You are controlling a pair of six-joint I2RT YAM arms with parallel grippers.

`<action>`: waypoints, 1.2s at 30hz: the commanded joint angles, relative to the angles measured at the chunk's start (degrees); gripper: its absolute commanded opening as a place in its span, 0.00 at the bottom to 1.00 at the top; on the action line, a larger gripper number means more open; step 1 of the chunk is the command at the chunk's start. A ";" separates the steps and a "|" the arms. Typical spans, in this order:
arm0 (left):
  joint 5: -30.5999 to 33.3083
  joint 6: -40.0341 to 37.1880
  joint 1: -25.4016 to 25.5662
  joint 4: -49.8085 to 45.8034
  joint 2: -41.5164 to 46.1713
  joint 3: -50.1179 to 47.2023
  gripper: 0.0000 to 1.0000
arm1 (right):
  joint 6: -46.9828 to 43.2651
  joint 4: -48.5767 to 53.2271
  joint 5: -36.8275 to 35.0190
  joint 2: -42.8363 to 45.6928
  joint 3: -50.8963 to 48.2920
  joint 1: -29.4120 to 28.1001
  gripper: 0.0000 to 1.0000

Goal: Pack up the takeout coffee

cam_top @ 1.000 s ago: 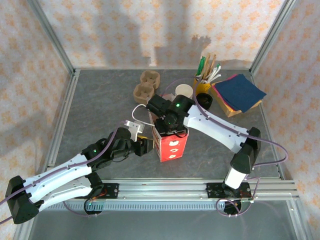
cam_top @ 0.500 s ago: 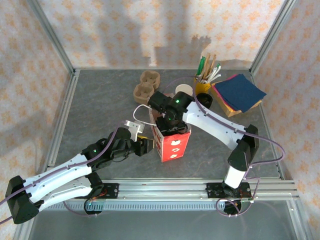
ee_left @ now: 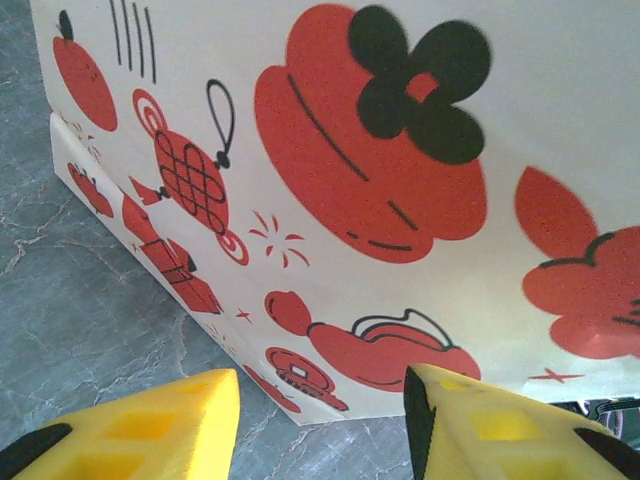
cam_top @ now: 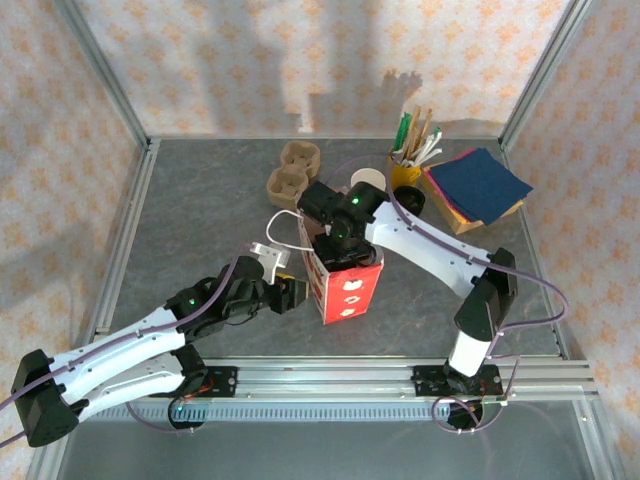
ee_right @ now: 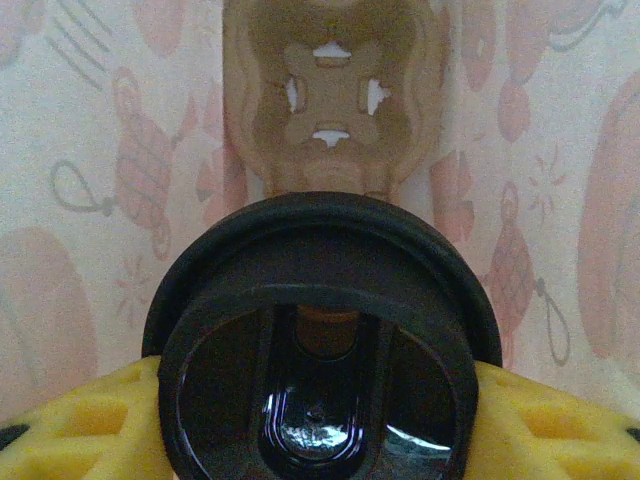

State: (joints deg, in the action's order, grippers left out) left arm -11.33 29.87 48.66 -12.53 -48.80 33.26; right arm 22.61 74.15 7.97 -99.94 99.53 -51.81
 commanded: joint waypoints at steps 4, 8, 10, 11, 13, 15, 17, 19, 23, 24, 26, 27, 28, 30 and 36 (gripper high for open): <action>0.08 -1.81 0.11 1.20 -0.07 -0.17 0.49 | -1.72 0.57 -0.13 0.51 -0.99 0.66 0.44; 0.21 -2.05 0.16 0.85 0.01 0.14 0.49 | -1.72 -0.40 1.09 0.69 -1.17 0.62 0.44; 0.41 -2.02 0.17 0.64 0.19 0.28 0.49 | -1.78 -0.98 1.43 0.98 -1.26 0.65 0.43; 0.50 -2.05 0.12 0.58 0.28 0.38 0.49 | -1.78 -0.94 1.58 1.04 -1.18 0.61 0.43; 0.57 -2.04 0.11 0.47 0.41 0.47 0.49 | -1.78 -0.94 1.53 1.15 -1.16 0.61 0.43; 0.75 -2.01 0.11 0.26 0.46 0.58 0.49 | -1.86 -0.76 1.58 1.19 -0.98 0.64 0.43; 0.87 -2.01 0.18 0.14 0.54 0.54 0.49 | -1.82 -0.85 1.59 1.24 -1.01 0.65 0.43; 0.96 -2.05 0.11 0.22 0.63 0.45 0.49 | -1.86 -0.68 1.59 1.15 -0.69 0.64 0.43; 0.91 -2.27 0.16 0.50 0.16 0.56 0.49 | -1.82 -0.32 1.42 1.21 -0.42 0.68 0.43; 0.81 -2.35 0.12 0.49 -0.11 0.66 0.49 | -1.82 -0.24 1.22 1.24 -0.39 0.62 0.43; 0.79 -2.47 0.13 0.58 -0.55 0.81 0.49 | -1.73 -0.13 1.12 1.40 -0.30 0.65 0.43; 0.74 -2.45 0.11 0.64 -0.68 0.85 0.49 | -1.76 -0.06 1.14 1.42 -0.10 0.64 0.43; 0.77 -2.53 0.11 0.73 -0.77 0.83 0.49 | -1.67 -0.09 1.17 1.50 -0.11 0.62 0.43; 0.95 -2.75 0.12 0.75 -0.86 0.87 0.49 | -1.67 -0.03 1.05 1.50 0.16 0.66 0.43; 2.14 -3.38 0.11 0.15 -0.52 1.85 0.49 | -1.58 0.38 0.90 1.83 0.56 0.58 0.43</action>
State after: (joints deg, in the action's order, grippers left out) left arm -11.05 28.12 48.66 -12.58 -49.54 33.30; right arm 21.74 73.49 9.93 -99.92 98.98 -51.31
